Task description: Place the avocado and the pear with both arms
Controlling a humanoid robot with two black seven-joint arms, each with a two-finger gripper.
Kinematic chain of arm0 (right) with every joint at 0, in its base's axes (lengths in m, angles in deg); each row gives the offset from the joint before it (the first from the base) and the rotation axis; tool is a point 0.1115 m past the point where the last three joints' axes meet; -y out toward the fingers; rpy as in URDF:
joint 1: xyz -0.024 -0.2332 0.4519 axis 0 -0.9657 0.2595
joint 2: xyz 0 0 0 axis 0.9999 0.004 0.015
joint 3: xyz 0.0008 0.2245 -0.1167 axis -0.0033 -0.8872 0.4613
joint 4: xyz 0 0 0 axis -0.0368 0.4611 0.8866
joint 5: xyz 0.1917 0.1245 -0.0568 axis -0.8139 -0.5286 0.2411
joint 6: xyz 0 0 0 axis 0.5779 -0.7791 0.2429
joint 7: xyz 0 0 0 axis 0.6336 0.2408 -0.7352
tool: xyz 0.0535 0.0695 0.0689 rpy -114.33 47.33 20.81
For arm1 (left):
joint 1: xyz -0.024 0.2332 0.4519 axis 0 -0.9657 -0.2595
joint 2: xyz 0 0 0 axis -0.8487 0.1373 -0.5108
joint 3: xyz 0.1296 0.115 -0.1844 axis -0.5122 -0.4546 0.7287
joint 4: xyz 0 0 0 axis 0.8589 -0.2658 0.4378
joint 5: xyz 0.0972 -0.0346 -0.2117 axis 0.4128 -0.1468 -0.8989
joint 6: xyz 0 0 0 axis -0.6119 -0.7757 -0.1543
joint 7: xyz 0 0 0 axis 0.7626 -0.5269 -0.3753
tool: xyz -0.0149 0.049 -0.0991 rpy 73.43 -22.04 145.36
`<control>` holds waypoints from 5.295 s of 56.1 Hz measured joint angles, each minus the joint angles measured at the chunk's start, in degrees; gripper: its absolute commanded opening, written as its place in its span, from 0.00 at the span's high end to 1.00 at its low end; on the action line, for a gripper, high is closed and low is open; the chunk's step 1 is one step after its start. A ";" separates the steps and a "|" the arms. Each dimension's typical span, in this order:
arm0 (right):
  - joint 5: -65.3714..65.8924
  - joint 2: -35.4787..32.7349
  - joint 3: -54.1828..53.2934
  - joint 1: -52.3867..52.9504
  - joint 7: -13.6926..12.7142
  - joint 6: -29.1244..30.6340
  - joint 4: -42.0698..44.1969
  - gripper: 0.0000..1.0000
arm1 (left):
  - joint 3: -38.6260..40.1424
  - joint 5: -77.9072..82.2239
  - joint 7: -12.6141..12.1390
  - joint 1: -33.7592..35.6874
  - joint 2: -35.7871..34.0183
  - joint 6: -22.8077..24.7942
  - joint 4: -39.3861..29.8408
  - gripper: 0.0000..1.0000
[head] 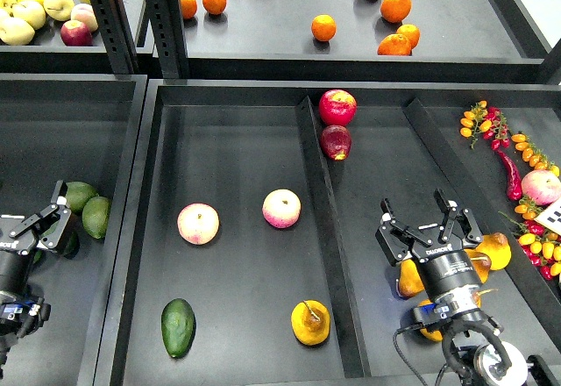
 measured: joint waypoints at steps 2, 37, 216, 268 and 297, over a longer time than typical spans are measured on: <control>0.00 0.00 -0.19 0.07 0.00 0.02 0.00 0.00 | -0.01 0.00 0.00 -0.05 0.00 0.00 -0.02 0.01; -0.09 0.00 -0.73 0.13 -0.01 -0.01 0.09 0.00 | -0.28 -0.10 -0.59 0.03 0.00 0.00 -0.39 0.00; -1.68 0.00 0.08 2.02 -0.09 -13.91 0.64 0.00 | -92.03 47.85 -11.66 60.46 -33.55 0.00 3.14 0.00; -2.20 0.00 -0.03 2.44 -0.09 -14.00 0.71 0.00 | -100.16 54.60 -11.66 62.82 -21.89 0.00 10.02 0.01; -2.29 0.00 -0.05 2.44 -0.10 -13.89 -0.06 0.00 | -102.23 56.55 -11.65 63.10 -20.75 0.00 13.96 0.01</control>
